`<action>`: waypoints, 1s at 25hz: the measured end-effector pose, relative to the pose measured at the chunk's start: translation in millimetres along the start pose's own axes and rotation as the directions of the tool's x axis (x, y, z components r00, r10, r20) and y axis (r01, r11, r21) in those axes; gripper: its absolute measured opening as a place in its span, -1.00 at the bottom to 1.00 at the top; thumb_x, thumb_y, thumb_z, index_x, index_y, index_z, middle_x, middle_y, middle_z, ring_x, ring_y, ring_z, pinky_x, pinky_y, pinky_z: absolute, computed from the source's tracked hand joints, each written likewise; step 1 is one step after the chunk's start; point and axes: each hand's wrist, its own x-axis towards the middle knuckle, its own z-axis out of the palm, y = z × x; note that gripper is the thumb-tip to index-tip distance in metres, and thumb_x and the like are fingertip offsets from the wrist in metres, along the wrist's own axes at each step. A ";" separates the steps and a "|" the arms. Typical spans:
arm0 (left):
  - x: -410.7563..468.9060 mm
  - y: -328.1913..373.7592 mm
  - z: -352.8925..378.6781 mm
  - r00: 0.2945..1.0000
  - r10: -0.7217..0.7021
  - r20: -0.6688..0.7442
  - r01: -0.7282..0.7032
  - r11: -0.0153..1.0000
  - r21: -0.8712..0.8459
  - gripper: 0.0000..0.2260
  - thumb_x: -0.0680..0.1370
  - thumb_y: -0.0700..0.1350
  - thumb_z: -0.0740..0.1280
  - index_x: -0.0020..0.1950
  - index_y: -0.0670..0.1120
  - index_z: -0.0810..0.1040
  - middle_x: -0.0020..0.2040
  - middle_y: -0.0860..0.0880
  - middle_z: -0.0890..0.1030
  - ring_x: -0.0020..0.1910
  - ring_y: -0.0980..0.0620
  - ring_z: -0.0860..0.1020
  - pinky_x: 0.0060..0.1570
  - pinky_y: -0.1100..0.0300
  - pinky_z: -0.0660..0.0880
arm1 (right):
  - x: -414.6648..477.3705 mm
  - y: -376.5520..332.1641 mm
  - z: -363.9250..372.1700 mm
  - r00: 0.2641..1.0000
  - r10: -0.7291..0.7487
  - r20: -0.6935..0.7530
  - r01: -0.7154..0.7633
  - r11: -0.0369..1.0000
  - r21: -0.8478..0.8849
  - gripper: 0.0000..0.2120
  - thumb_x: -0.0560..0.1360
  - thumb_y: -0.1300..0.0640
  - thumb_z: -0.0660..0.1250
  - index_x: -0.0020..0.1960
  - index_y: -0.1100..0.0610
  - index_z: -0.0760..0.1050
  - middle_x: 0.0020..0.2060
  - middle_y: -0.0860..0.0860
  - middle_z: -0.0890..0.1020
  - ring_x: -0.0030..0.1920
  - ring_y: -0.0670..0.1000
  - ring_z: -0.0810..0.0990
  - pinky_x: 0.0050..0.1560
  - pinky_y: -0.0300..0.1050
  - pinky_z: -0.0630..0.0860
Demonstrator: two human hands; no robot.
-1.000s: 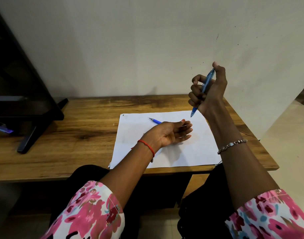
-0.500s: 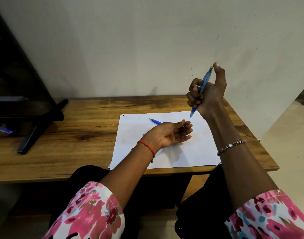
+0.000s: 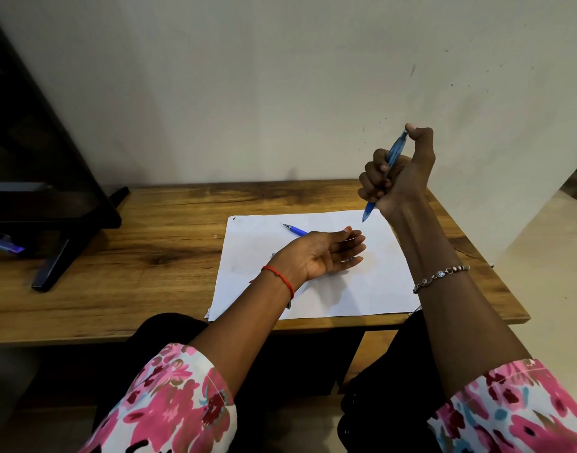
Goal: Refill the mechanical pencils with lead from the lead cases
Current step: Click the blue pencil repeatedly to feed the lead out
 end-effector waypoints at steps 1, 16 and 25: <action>0.3 -0.2 0.0 1.000 0.001 0.001 -0.001 1.000 0.002 -0.84 0.56 -0.17 0.24 -0.10 -0.22 0.56 -0.27 -0.10 0.65 -0.18 0.00 0.58 -0.05 0.09 0.53 | 0.1 0.2 -0.4 1.000 0.003 0.009 -0.003 1.000 -0.001 -0.41 0.48 -0.25 -0.03 -0.57 0.13 0.20 -0.69 -0.04 0.16 -0.62 -0.07 0.10 -0.51 -0.30 0.06; -0.2 -0.9 1.4 1.000 -0.002 -0.009 0.002 1.000 0.016 -0.84 0.57 -0.17 0.24 -0.09 -0.22 0.55 -0.18 -0.11 0.62 -0.18 0.00 0.58 -0.01 0.07 0.53 | -1.3 -0.3 1.0 1.000 -0.018 -0.012 0.018 1.000 0.010 -0.43 0.49 -0.25 -0.03 -0.53 0.13 0.19 -0.69 -0.05 0.17 -0.63 -0.08 0.10 -0.51 -0.31 0.08; 0.9 -1.6 1.3 1.000 -0.009 -0.013 0.009 1.000 0.016 -0.84 0.56 -0.16 0.25 -0.11 -0.22 0.56 -0.33 -0.09 0.66 -0.26 0.01 0.61 -0.10 0.10 0.55 | -1.8 -1.4 3.1 1.000 -0.010 -0.019 0.010 1.000 0.009 -0.43 0.49 -0.22 -0.01 -0.56 0.11 0.19 -0.70 -0.05 0.16 -0.63 -0.08 0.09 -0.52 -0.32 0.07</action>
